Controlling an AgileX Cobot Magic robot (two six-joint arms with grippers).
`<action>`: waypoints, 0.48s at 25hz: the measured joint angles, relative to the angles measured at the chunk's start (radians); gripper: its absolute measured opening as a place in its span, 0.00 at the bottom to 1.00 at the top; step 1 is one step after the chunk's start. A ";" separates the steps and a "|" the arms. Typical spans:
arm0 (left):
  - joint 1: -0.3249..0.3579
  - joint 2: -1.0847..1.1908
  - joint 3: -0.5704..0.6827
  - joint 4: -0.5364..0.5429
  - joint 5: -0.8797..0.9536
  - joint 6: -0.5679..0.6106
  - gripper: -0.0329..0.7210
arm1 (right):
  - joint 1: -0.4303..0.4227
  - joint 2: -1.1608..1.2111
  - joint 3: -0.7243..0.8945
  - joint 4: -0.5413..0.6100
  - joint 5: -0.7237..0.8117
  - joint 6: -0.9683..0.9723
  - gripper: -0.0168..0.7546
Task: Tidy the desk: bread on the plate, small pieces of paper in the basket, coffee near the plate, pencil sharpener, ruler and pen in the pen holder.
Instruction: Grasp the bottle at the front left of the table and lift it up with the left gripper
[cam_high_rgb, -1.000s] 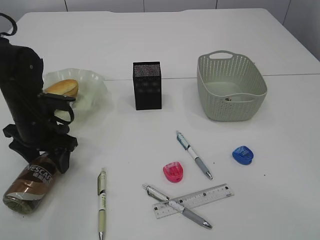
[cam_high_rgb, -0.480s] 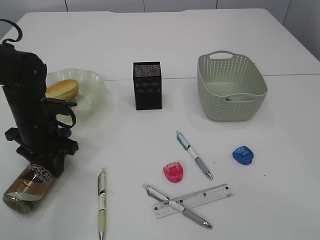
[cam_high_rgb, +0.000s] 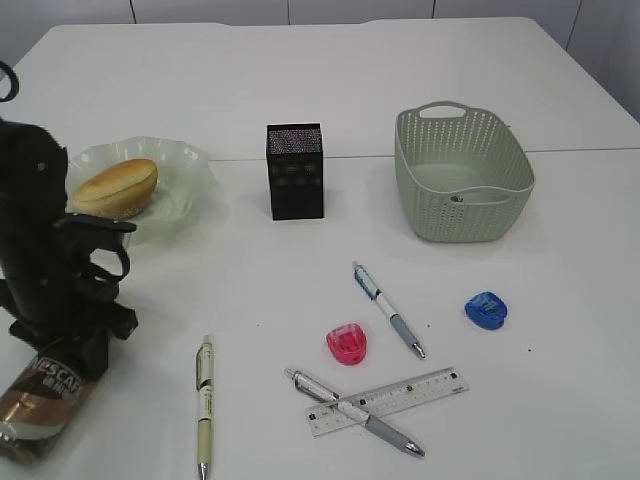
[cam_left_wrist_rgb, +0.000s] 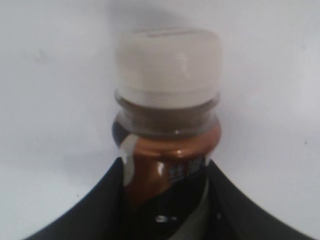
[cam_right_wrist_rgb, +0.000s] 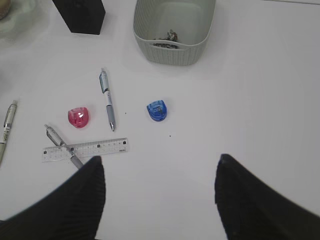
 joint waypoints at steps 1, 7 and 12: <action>0.000 -0.034 0.043 0.000 -0.033 0.000 0.42 | 0.000 0.000 0.000 0.000 0.000 0.000 0.68; 0.012 -0.343 0.299 -0.040 -0.292 -0.040 0.42 | 0.000 0.000 0.000 0.000 0.000 0.000 0.68; 0.039 -0.618 0.417 -0.065 -0.523 -0.047 0.42 | 0.000 0.000 0.000 0.000 0.000 -0.002 0.68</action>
